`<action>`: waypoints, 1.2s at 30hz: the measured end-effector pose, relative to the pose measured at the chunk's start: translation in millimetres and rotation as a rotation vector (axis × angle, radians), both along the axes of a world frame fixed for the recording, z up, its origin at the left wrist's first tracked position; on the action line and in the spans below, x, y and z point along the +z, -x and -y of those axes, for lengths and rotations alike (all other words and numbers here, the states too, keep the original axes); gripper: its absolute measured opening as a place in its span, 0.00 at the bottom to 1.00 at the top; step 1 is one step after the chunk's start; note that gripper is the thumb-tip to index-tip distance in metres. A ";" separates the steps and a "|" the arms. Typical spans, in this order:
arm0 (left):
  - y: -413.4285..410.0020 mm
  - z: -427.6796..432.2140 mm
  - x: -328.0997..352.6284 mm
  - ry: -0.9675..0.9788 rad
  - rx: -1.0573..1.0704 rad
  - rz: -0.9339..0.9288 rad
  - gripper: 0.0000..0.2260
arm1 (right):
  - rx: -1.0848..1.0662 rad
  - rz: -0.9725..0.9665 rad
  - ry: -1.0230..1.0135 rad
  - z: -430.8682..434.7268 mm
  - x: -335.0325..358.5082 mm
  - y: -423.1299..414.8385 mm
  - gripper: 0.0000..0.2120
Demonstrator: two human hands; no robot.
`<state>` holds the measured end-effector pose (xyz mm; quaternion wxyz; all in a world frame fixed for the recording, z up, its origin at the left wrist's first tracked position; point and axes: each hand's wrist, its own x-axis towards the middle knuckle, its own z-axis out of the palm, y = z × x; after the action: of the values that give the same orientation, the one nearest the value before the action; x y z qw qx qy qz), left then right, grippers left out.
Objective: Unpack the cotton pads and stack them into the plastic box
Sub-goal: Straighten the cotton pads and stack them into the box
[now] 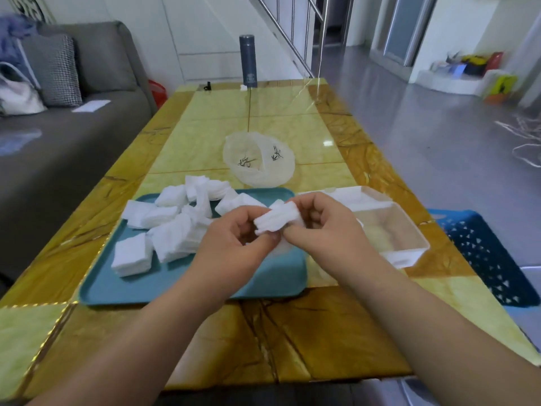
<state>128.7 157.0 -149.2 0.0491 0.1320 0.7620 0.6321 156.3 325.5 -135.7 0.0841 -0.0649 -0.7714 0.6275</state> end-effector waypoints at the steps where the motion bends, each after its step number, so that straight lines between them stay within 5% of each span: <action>1: 1.5 -6.4 0.8 0.004 -0.023 0.005 0.09 | -0.001 0.008 0.047 -7.2 0.8 -1.8 0.15; 11: 11.8 -101.7 25.2 0.059 -0.176 0.039 0.07 | -0.125 0.063 0.380 -90.2 1.9 -19.4 0.08; 15: 25.3 -112.7 8.4 0.425 -0.045 -0.181 0.10 | -0.429 0.017 -0.018 -105.2 -3.4 -19.4 0.08; 18: 29.0 -108.5 -0.5 0.703 -0.100 -0.301 0.14 | -0.439 0.040 -0.285 -112.0 -6.1 -14.7 0.07; 24: 22.4 -97.0 -13.4 0.688 -0.173 -0.301 0.16 | -0.423 0.181 -0.605 -111.6 -22.1 10.6 0.19; 34: 19.9 -95.5 -22.0 0.639 -0.157 -0.299 0.16 | -0.329 0.418 -0.766 -85.1 -1.4 17.3 0.14; 36: 20.9 -95.2 -23.9 0.643 -0.162 -0.304 0.16 | -0.265 0.411 -0.815 -80.1 4.7 14.9 0.07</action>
<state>107.8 252.2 -173.1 0.0241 0.2622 0.9074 0.3275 141.3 405.7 -131.0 0.0277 -0.2474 -0.9404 0.2315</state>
